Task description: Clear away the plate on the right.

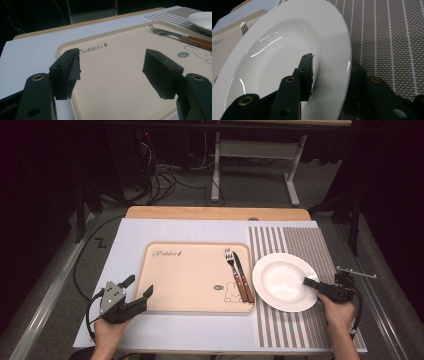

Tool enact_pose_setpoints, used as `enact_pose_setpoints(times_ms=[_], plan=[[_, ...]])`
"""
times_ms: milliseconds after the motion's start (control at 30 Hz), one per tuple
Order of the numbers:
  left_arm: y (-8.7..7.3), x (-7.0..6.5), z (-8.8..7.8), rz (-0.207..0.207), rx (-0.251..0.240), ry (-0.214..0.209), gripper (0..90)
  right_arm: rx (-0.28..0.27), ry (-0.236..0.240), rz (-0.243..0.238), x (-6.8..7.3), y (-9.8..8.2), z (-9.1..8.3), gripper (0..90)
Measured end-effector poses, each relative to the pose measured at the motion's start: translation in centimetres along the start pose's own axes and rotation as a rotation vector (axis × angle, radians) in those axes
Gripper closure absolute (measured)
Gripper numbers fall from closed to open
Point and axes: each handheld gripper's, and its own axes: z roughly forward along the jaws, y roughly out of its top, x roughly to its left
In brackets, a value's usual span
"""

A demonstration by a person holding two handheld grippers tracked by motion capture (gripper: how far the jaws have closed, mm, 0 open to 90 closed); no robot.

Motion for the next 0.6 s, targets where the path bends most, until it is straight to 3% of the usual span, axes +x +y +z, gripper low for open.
enact_pose_setpoints(times_ms=[267,600], plan=[[0.0,0.0,0.1,0.002,0.008,0.000,30.6,0.023,0.032,0.022,-0.3,0.3,0.3,64.9],[-0.1,0.0,0.1,0.000,0.017,0.005,30.6,0.090,0.065,0.034,-0.8,1.5,0.8,69.6]])
